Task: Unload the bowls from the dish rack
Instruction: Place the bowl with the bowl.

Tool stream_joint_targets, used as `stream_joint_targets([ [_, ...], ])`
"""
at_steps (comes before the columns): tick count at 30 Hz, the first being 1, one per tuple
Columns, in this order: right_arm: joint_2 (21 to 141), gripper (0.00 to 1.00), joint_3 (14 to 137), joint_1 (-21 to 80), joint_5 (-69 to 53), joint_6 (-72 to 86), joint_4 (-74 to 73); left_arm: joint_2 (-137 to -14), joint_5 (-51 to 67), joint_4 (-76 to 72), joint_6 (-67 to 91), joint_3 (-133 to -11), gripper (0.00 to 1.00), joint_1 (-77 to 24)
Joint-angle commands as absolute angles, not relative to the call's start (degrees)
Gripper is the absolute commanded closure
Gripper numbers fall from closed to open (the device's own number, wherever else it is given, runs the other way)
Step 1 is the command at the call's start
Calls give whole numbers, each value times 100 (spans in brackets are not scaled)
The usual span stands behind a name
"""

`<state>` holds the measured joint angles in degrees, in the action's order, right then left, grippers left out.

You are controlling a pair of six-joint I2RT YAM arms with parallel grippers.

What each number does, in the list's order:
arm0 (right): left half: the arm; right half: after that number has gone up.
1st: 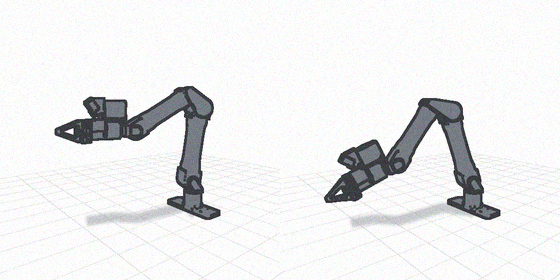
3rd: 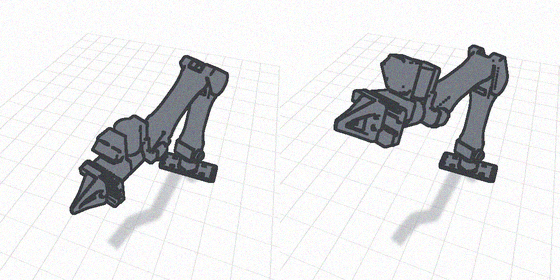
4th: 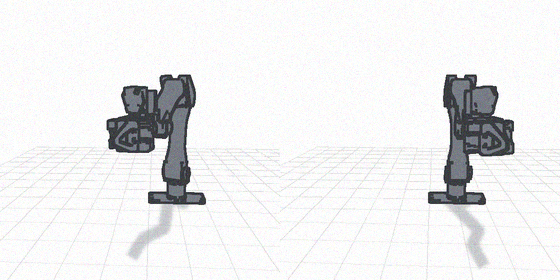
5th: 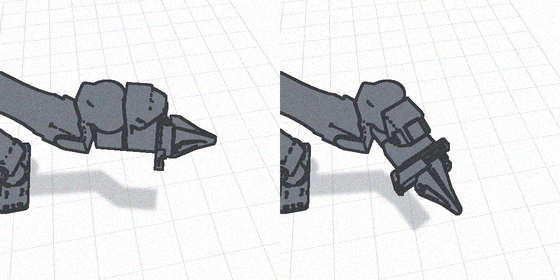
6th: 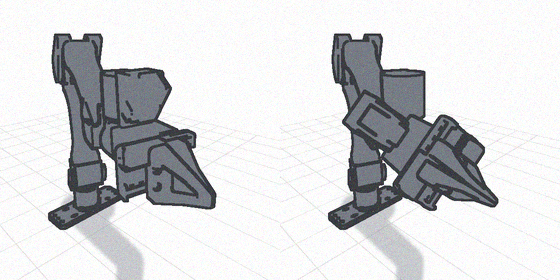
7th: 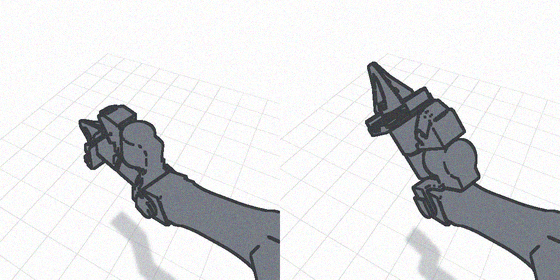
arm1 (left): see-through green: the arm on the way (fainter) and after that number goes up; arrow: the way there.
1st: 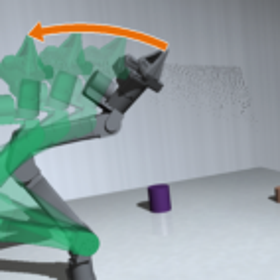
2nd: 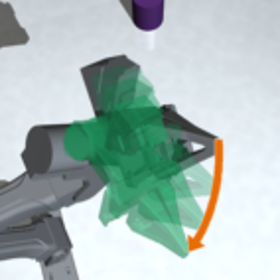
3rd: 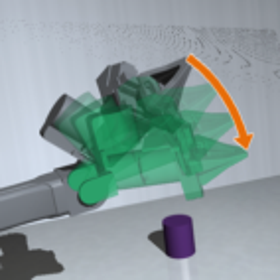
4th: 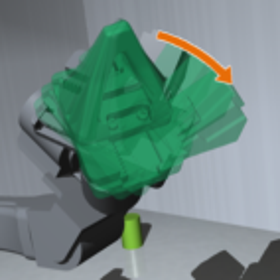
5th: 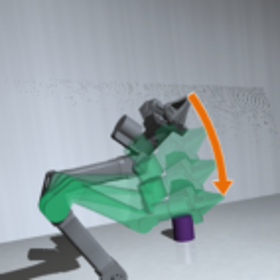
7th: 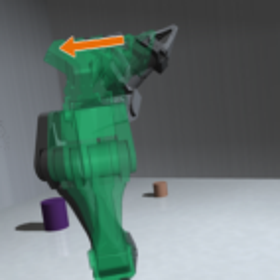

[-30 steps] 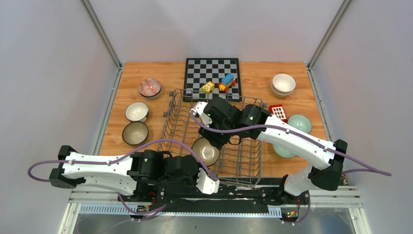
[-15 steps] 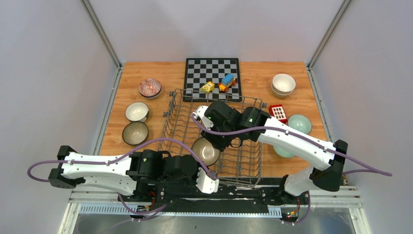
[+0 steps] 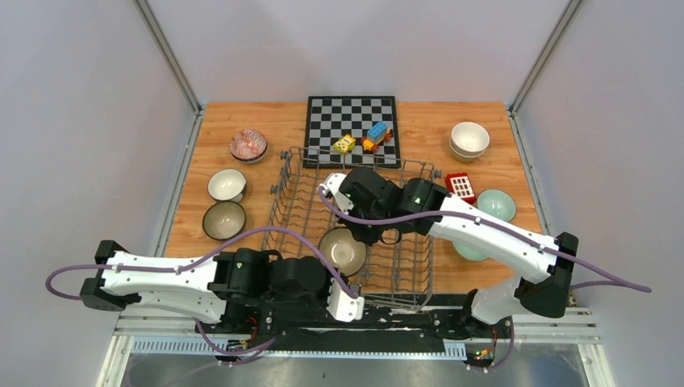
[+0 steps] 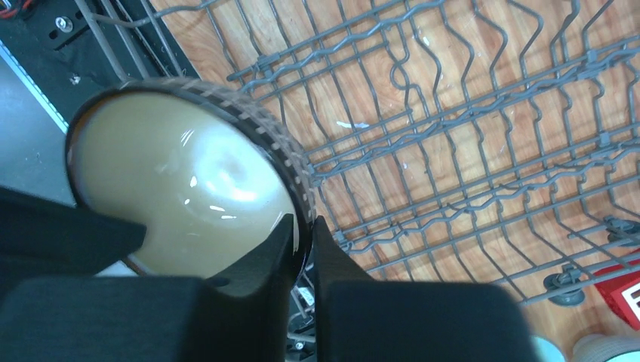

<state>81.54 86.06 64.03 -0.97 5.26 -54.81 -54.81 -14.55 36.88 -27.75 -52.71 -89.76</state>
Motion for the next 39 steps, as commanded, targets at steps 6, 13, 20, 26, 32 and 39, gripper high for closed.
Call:
stream_joint_targets([
  [6, 7966, 100, 8569, 6492, -56, 648, -5734, -5279, -1721, 3235, -2717, -5307, 100, -8996],
  [13, 7748, 100, 8662, 6469, 649, 854, -5620, -5116, -2130, 2981, -2447, -5199, 61, -8991],
  [20, 7454, 100, 9115, 5896, 1055, 790, -5887, -4333, -3617, 2169, -1974, -4927, 1, -8991],
  [26, 7353, 100, 10001, 4486, 1065, 573, -6162, -3524, -4617, 1799, -1226, -4731, 0, -8991],
  [32, 7379, 100, 10381, 3281, 1954, 1023, -5600, -3328, -5194, 1916, -113, -4440, 0, -8991],
  [39, 7501, 100, 9471, 1066, 760, 2484, -3967, -3171, -5546, 1857, 822, -3954, 0, -8991],
])
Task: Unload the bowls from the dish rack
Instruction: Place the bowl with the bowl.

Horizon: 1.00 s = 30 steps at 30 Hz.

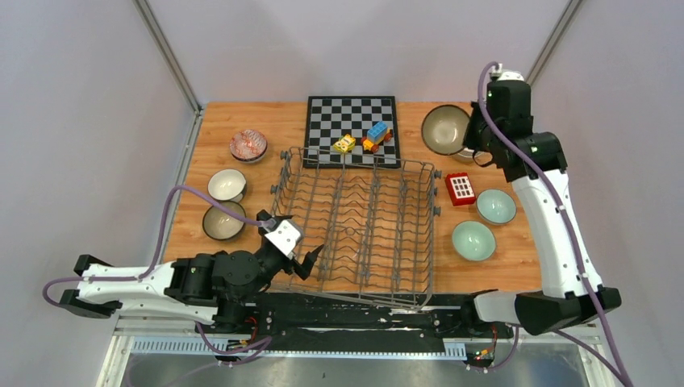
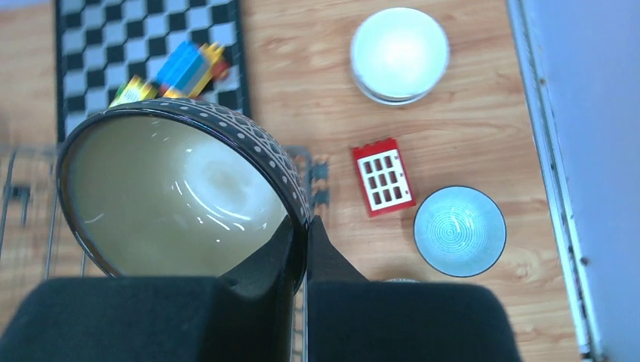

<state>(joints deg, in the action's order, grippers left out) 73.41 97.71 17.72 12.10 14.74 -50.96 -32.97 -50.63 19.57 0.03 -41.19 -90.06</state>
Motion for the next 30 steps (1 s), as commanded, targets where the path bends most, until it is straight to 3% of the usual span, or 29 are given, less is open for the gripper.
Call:
stream_joint_targets([
  [1, 7605, 100, 9381, 984, 726, 2649, -3771, -3144, -5689, 1881, 979, -3894, 0, -8991],
  [8, 8754, 100, 9692, 684, 820, 3031, -3334, -2934, -6072, 2330, 1974, -3664, 0, -8991],
  [18, 9854, 100, 9842, 301, -103, 3536, -2958, -3013, -6255, 2370, 2328, -3378, 0, -8991],
  [23, 9364, 100, 9277, 147, 227, 3651, -2888, -3246, -6216, 2496, 2437, -3489, 0, -8991],
  [30, 7508, 100, 7620, -483, 342, 3840, -2798, -3316, -6220, 2667, 2883, -3403, 0, -8991],
])
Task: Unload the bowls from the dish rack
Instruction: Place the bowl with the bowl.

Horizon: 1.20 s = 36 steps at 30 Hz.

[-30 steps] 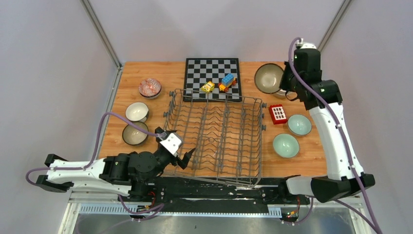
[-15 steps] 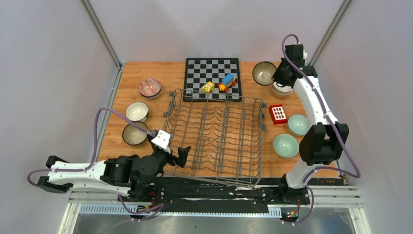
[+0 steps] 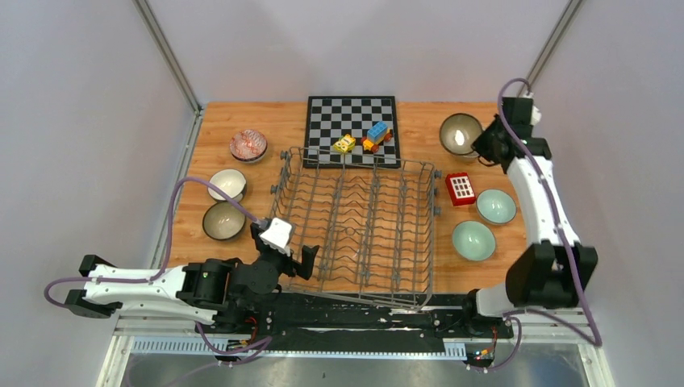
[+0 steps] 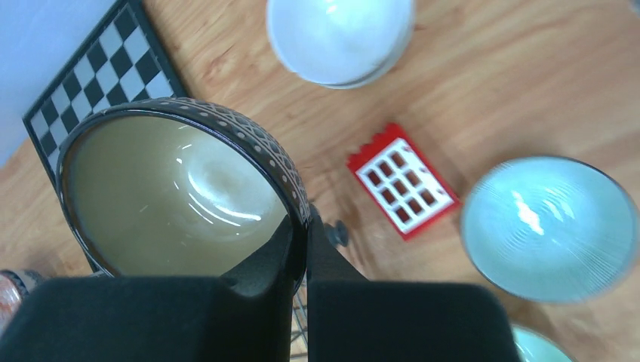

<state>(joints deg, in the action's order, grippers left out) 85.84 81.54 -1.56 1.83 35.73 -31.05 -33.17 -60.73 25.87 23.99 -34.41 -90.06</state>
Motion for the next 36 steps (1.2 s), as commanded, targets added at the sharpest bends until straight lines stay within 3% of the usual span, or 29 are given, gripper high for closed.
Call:
stream_joint_targets([
  [1, 7255, 100, 7414, -540, 362, 3848, -2845, -3297, -6255, 2744, 3036, -3377, 0, -8991],
  [8, 5939, 100, 6201, -454, -53, 3888, -3038, -3173, -6937, 4020, 4090, -3785, 0, -8991],
  [14, 5511, 100, 6186, 1323, 411, 3482, -3412, -3121, -7325, 4541, 4257, -4239, 0, -8982],
  [21, 6566, 100, 7164, 3838, 431, 3050, -3739, -2988, -7515, 4900, 4544, -4430, 0, -8977],
  [26, 7329, 100, 7713, 5042, 528, 2854, -3872, -3040, -6914, 4337, 4307, -4599, 0, -8967],
  [36, 7835, 100, 7976, 5413, 765, 3002, -3880, -4377, -5305, 3783, 4131, -5534, 0, -7991],
])
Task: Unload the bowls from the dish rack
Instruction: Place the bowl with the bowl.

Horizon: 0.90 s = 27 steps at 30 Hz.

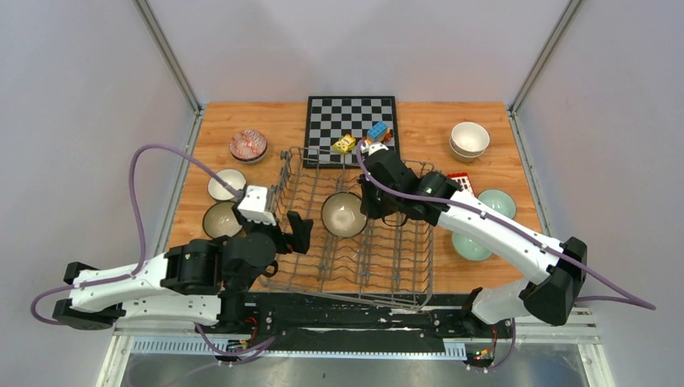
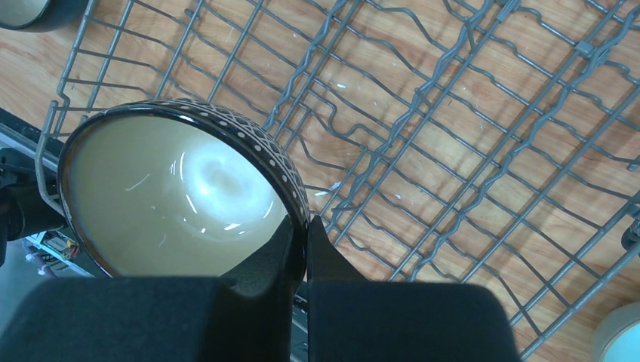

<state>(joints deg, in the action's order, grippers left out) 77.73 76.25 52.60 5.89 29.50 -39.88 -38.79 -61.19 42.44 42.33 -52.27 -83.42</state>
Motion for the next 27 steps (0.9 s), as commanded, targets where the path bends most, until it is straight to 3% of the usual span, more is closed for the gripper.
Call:
stream_joint_targets([
  [1, 7868, 100, 7979, 5422, 771, 3002, -3891, -4511, -5170, 3680, 4059, -5573, 0, -7913],
  [8, 7917, 100, 7976, 5514, 1094, 3127, -3960, -5305, -4440, 3776, 4362, -5816, 12, -7472],
  [12, 8015, 100, 8172, 5560, 1198, 3171, -4111, -5526, -4278, 3911, 4587, -5889, 14, -7254],
  [16, 8097, 100, 8310, 5589, 1221, 3179, -4163, -5722, -4182, 4101, 4647, -6048, 11, -7066],
  [20, 8147, 100, 8399, 5598, 1202, 3176, -4183, -5851, -4288, 4395, 4783, -6168, 1, -6927],
  [27, 8169, 100, 8385, 5594, 1231, 3228, -4178, -5751, -4266, 4405, 4856, -6114, 0, -6729],
])
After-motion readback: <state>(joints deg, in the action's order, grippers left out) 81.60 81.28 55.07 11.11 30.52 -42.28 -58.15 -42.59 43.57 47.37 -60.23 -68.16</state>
